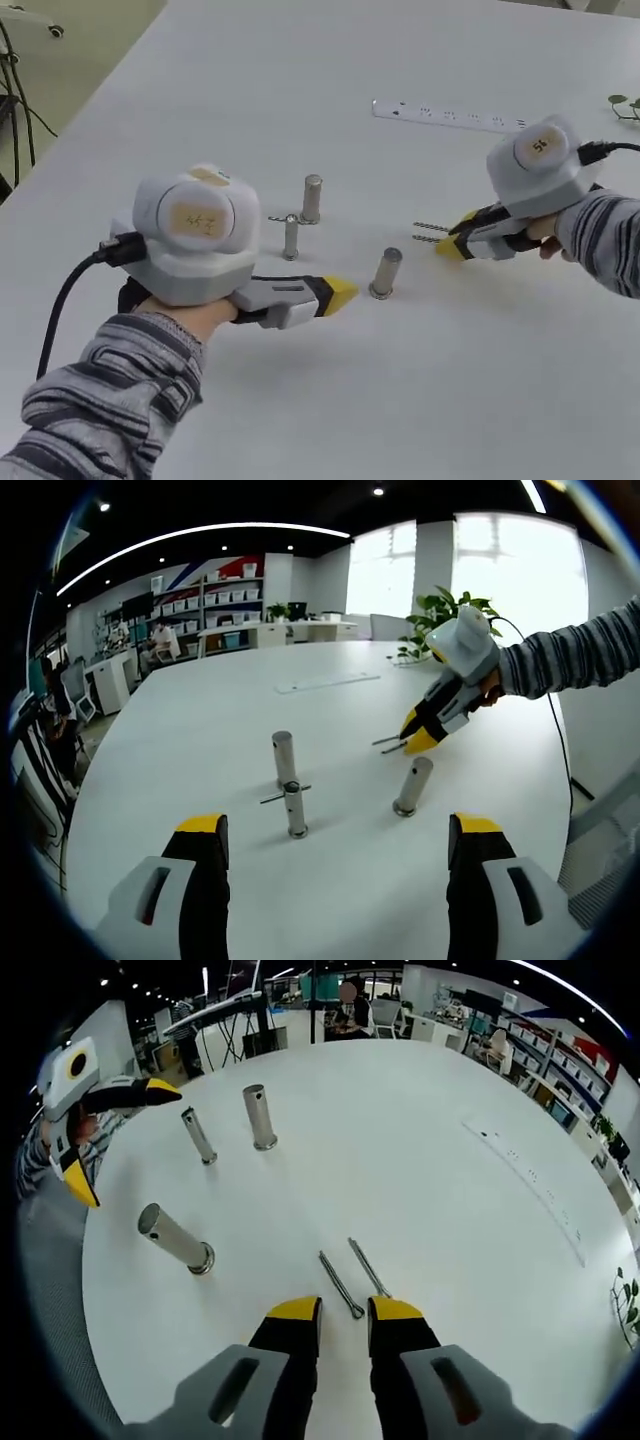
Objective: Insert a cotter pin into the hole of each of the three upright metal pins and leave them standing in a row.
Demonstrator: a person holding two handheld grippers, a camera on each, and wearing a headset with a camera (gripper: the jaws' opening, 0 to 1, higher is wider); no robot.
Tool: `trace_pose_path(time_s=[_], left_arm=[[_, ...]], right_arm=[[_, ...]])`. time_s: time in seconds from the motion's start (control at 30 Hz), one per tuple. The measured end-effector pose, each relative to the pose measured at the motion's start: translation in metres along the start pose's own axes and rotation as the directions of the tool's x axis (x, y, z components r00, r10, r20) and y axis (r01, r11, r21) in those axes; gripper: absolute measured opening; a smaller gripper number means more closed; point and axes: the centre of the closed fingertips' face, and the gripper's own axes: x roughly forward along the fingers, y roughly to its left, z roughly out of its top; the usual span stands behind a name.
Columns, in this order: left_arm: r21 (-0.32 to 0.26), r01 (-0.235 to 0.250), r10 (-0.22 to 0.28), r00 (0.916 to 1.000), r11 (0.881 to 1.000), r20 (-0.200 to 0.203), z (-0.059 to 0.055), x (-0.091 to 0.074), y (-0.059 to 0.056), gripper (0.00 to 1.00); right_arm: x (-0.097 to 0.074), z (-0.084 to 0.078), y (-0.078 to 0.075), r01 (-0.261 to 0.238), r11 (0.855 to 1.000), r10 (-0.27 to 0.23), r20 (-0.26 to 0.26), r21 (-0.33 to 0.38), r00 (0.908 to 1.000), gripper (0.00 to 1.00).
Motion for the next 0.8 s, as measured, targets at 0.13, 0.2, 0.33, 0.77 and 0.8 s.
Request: trace_pose_path(time_s=[0.13, 0.2, 0.33, 0.77, 0.8], left_arm=[[-0.004, 0.003, -0.003, 1.0000, 1.000, -0.002, 0.000, 0.000, 0.000, 0.89], [-0.005, 0.005, -0.005, 1.0000, 1.000, -0.003, 0.000, 0.000, -0.001, 0.89], [0.000, 0.016, -0.016, 0.9998, 1.000, -0.008, -0.001, 0.002, -0.005, 0.89], [0.004, 0.044, -0.044, 0.9989, 0.999, -0.013, -0.001, 0.002, -0.012, 0.85], [0.004, 0.048, -0.048, 0.9987, 0.999, -0.016, -0.001, 0.002, -0.013, 0.85]], right_arm=[[0.000, 0.000, -0.003, -0.016, 1.000, 0.016, -0.008, 0.008, 0.9998, 0.11], [0.000, 0.000, -0.003, -0.032, 0.999, 0.032, -0.015, 0.014, 0.9994, 0.10], [-0.001, -0.002, -0.004, -0.045, 0.999, 0.044, -0.049, -0.019, 0.9978, 0.08], [-0.001, -0.004, -0.001, -0.048, 0.987, 0.029, -0.120, -0.150, 0.9923, 0.00], [-0.001, -0.004, -0.001, -0.046, 0.986, 0.026, -0.119, -0.161, 0.9925, 0.00]])
